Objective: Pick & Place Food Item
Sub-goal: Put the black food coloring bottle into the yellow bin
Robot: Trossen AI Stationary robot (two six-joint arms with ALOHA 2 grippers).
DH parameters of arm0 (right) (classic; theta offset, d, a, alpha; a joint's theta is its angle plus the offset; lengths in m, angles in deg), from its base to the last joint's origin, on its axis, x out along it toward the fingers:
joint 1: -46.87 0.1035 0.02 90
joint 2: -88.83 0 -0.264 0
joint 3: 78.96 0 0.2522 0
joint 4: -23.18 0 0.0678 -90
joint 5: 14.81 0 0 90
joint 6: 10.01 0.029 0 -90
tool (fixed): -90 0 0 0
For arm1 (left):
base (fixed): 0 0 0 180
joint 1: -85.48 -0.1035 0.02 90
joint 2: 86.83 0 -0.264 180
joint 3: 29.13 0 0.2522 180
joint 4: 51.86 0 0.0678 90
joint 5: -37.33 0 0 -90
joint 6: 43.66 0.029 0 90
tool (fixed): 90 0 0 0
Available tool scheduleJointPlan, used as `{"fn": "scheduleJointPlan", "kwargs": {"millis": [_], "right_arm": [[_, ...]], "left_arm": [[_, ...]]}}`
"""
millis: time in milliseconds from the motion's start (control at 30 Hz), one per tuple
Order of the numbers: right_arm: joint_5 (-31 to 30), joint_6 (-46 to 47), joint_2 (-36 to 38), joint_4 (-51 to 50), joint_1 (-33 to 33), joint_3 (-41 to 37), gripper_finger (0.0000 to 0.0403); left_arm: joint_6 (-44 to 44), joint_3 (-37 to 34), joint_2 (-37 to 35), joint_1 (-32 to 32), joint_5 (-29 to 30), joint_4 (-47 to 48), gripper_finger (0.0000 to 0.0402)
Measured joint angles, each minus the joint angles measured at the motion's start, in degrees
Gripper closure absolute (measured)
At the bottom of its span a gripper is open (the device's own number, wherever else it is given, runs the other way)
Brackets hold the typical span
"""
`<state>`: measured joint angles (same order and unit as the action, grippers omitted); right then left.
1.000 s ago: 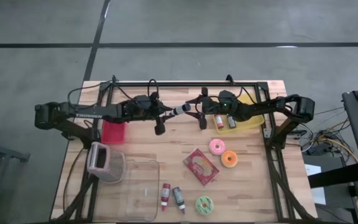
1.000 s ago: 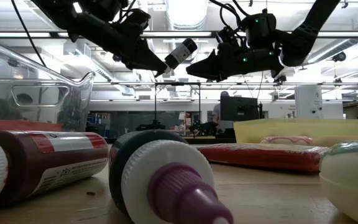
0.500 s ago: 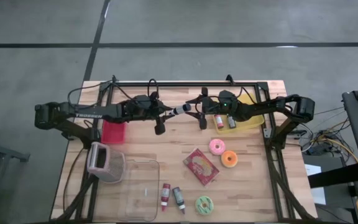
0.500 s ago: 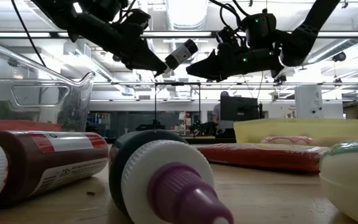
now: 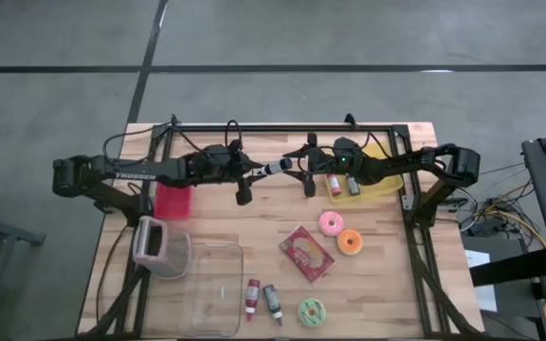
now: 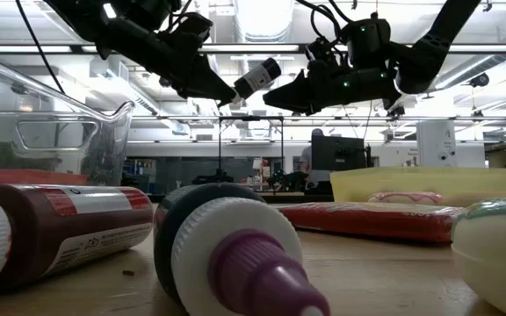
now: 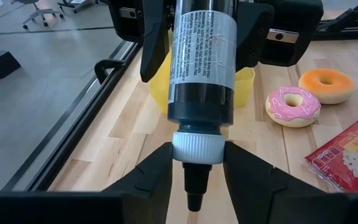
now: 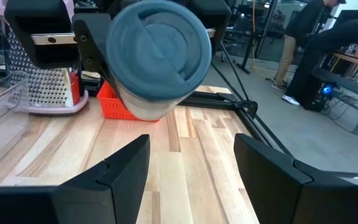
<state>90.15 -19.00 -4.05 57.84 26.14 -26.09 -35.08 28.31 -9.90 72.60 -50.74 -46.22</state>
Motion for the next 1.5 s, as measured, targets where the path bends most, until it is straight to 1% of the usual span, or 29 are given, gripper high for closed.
{"fn": "scheduleJointPlan", "kwargs": {"millis": [233, 500, 833, 1000, 1300, 1500], "right_arm": [[0.0, 1.9, 0.0, 0.0, 0.6, 0.0, 0.0172], [0.0, 1.4, 0.0, 0.2, 1.0, 0.0, 0.0172], [0.0, 1.6, 0.0, 0.1, 1.0, 0.0, 0.0172], [0.3, 4.3, 0.0, -1.3, 1.0, 0.0, 0.0172], [0.5, -1.8, 0.3, -1.0, 2.3, 0.0, 0.0172], [0.4, -2.0, 0.5, -1.0, 2.6, 1.7, 0.0172]], "left_arm": [[0.2, 0.0, 0.0, 0.0, 0.0, 0.0, 0.0267], [0.0, 0.0, 0.0, 0.0, 0.0, 0.0, 0.0297], [0.0, 0.0, 0.0, 0.0, 0.0, 0.0, 0.0295], [0.0, 0.0, 0.0, 0.0, 0.0, 0.0, 0.0295], [0.0, 0.0, 0.0, 0.0, 0.0, 0.4, 0.0295], [0.0, 0.0, 0.0, 0.0, 0.0, 0.5, 0.0295]]}}
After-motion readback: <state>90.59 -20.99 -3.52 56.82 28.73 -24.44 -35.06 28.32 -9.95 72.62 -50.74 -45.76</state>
